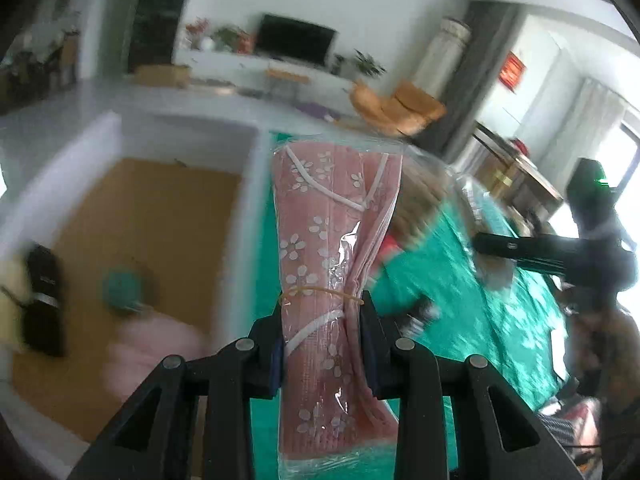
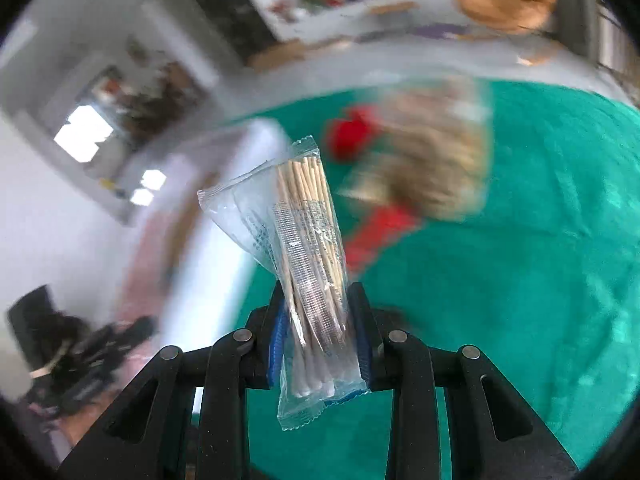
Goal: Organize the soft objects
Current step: 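Carry the pink package to the box while the right tool carries the cotton-swab bag, then move the open left tool from the box back over the table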
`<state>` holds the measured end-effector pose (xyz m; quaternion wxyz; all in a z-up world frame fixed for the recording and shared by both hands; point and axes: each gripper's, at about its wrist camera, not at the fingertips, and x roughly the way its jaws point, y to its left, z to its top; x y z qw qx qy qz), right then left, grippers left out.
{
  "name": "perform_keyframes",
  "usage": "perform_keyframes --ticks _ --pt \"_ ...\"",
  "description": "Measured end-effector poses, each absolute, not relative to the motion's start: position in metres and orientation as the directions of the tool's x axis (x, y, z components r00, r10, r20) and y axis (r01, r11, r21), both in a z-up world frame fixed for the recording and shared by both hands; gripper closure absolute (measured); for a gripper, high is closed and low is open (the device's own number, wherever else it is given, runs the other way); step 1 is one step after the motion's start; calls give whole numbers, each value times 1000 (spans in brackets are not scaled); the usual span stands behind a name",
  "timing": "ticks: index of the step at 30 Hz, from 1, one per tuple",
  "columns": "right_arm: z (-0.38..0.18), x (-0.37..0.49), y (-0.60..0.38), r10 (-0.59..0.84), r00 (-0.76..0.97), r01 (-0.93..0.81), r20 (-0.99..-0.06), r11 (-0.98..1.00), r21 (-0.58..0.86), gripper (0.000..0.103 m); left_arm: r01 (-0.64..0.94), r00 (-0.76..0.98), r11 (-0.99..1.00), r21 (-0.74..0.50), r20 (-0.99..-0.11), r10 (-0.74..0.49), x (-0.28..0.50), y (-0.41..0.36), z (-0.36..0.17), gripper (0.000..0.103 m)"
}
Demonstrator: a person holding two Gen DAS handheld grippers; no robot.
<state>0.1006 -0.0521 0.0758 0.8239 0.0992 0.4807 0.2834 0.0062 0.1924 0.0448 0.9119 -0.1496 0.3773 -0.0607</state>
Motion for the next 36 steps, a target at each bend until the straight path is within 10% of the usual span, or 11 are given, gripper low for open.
perform_keyframes --ticks 5,8,9,11,21,36 --pt "117 81 73 717 274 -546 -641 665 509 72 -184 731 963 -197 -682 0 -8 276 58 71" --pt "119 68 141 739 224 -604 -636 617 504 69 -289 674 951 -114 -729 117 -9 314 47 44" --pt "115 65 162 741 219 -620 -635 608 496 60 -314 657 945 -96 -740 143 -10 323 41 20" --pt "104 64 189 729 195 -639 -656 602 479 20 -364 630 929 -66 -752 194 -13 340 28 8" --pt "68 62 113 535 467 -552 -704 799 241 21 -393 690 903 -175 -706 163 -39 348 29 8" --pt "-50 77 -156 18 615 -7 -788 1000 17 21 38 662 959 -281 -712 -235 29 184 48 8"
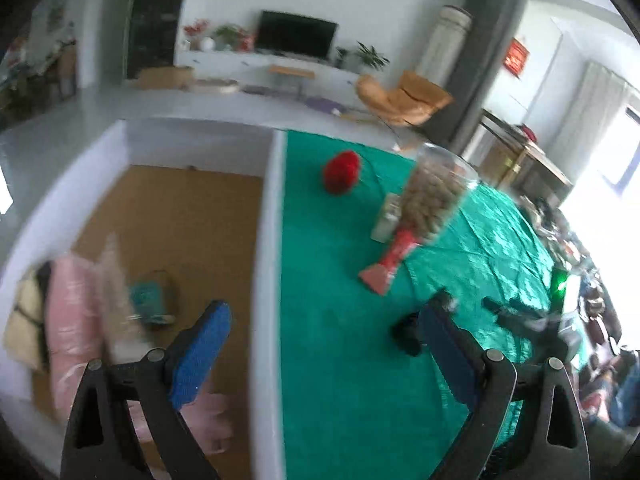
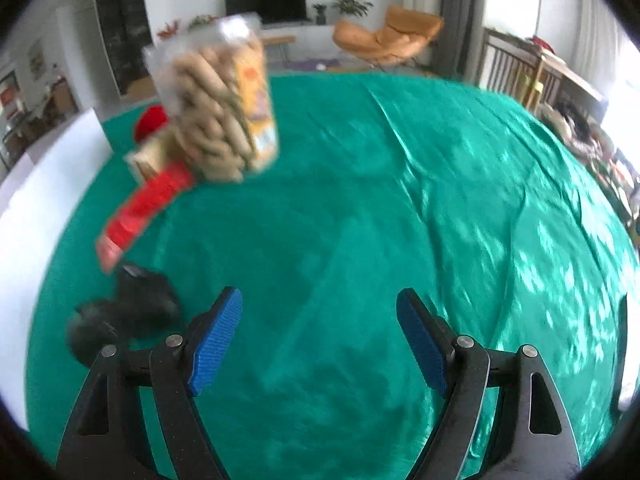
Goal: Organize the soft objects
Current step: 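Move the open left tool from the box back over the table, then bring the open left tool to the yellow tissue pack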
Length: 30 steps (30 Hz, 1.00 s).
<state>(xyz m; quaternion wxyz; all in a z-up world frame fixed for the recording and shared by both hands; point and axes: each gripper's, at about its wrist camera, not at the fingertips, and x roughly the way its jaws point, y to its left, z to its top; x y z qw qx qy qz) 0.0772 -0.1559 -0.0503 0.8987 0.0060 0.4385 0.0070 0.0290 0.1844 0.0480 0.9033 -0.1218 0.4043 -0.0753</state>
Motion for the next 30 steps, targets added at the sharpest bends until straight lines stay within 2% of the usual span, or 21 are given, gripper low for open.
perform_keyframes --ticks 10,14,18,22,25,27,28,30 --pt "-83 70 -173 4 621 7 -784 1000 11 21 135 582 951 -279 -754 -304 107 143 56 8" --pt "-85 68 -173 4 620 2 -785 1000 7 20 155 540 956 -248 -789 -292 148 127 40 8" --pt "-85 68 -173 6 619 0 -786 1000 7 20 263 519 950 -170 -804 -288 192 93 21 9" --pt "-85 68 -173 7 620 1 -785 1000 10 19 346 455 918 -192 -822 -343 244 62 -9 10" --pt "-86 68 -173 10 620 1 -785 1000 13 19 394 427 907 -151 -843 -326 272 38 -34 14" --pt "-86 69 -173 8 620 1 -785 1000 10 19 400 414 907 -135 -856 -310 285 29 -46 23" --pt "-86 69 -173 8 620 1 -785 1000 11 19 395 403 907 -145 -860 -313 292 27 -52 26" --pt "-85 68 -174 9 620 0 -785 1000 12 19 361 390 912 -195 -857 -337 304 29 -61 37"
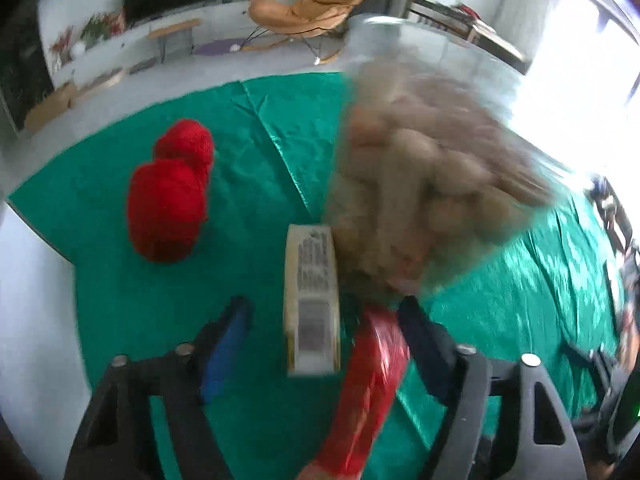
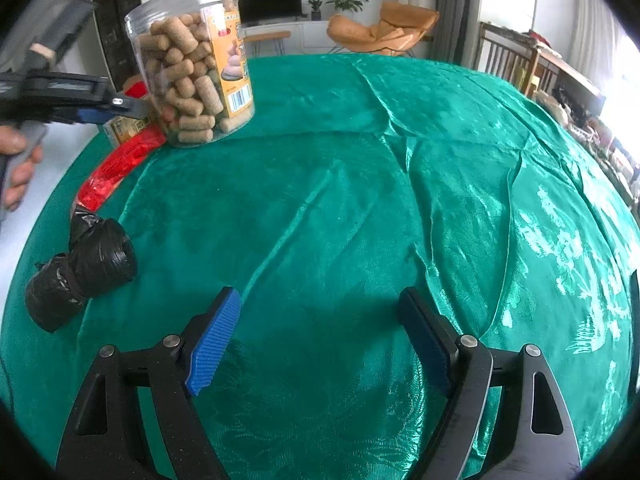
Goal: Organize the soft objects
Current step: 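Bring the open left tool to the yellow tissue pack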
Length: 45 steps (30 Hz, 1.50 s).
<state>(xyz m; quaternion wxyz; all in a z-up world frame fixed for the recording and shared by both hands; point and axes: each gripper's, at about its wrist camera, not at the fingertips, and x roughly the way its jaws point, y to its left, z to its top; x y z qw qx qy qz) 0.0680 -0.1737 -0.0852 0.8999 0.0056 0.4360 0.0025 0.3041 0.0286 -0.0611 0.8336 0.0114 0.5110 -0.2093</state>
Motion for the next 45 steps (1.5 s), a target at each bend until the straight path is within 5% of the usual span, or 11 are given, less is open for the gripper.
perform_keyframes --ticks 1,2,16,19,21,25,27,32,38,45 --pt "-85 68 -174 12 620 0 -785 1000 15 19 351 385 912 -213 -855 -347 306 30 -64 46" --pt "-85 68 -174 14 620 -1 -784 1000 17 19 343 395 912 -223 -847 -356 305 33 -66 80" --pt "-84 63 -179 28 623 -3 -782 999 34 18 57 461 971 -233 -856 -233 206 116 -53 78" --pt "-83 63 -181 39 625 -3 -780 999 47 18 30 449 986 -165 -879 -161 199 121 -56 72" --pt "-82 62 -184 55 628 -3 -776 998 68 18 -3 473 998 -64 -879 -55 195 123 -51 51" --pt "-81 61 -189 83 635 -3 -768 994 105 18 6 456 999 35 -890 28 192 121 -54 47" --pt "-80 61 -190 88 637 -3 -766 994 112 18 23 453 1000 15 -891 3 192 119 -57 34" --pt "-80 61 -190 88 637 -2 -766 994 112 18 3 411 998 -63 -910 -58 197 123 -79 26" --pt "-81 61 -191 96 639 -3 -763 992 123 18 44 435 999 -18 -900 -35 194 107 -88 0" --pt "-81 61 -188 84 635 -3 -768 994 106 18 50 559 999 -8 -829 -34 164 113 -89 0"
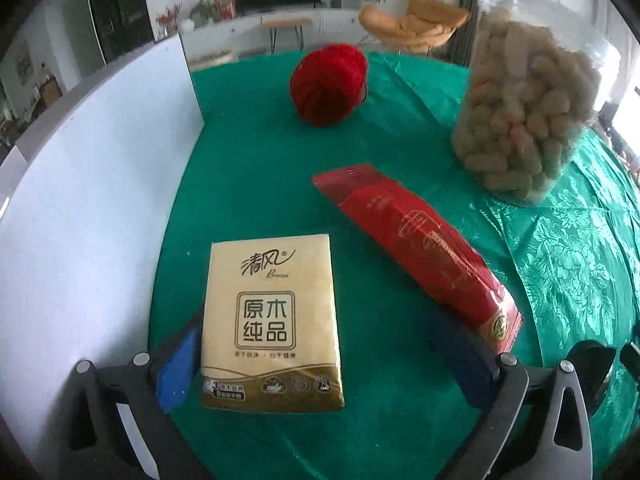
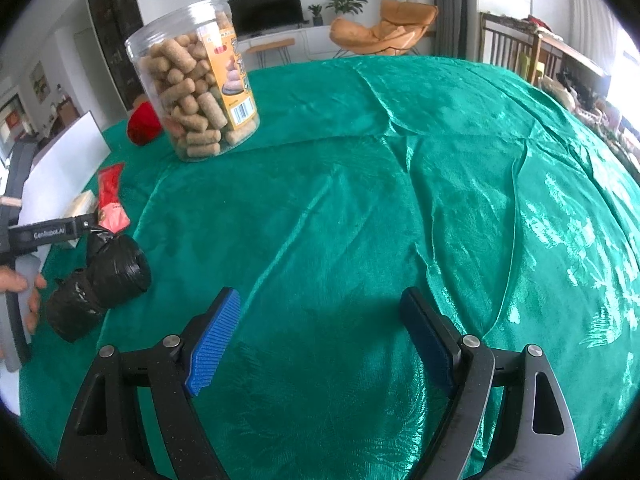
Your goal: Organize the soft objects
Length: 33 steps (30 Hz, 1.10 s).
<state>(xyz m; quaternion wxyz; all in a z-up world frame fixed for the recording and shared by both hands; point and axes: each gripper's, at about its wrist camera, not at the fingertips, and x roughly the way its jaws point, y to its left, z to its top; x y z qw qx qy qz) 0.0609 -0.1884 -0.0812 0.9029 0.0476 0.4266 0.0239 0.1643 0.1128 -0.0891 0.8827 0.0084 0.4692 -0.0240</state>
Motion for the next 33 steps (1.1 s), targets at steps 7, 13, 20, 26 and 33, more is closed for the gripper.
perform_keyframes --ticks 7,13,20,26,33 --pt "-81 61 -188 83 634 -3 -769 995 105 17 49 578 999 -8 -815 -35 144 119 -87 0" --pt "-81 61 -188 80 633 -3 -770 995 100 17 49 577 999 -8 -816 -35 146 119 -88 0" --pt "-82 60 -187 71 631 -4 -773 996 88 17 49 577 999 -8 -816 -34 146 119 -87 0" --pt "-81 61 -187 71 631 -4 -773 996 88 17 49 577 999 -7 -816 -34 147 118 -88 0" --pt "-82 61 -186 64 629 -5 -775 997 79 17 49 577 999 -7 -816 -34 148 118 -88 0"
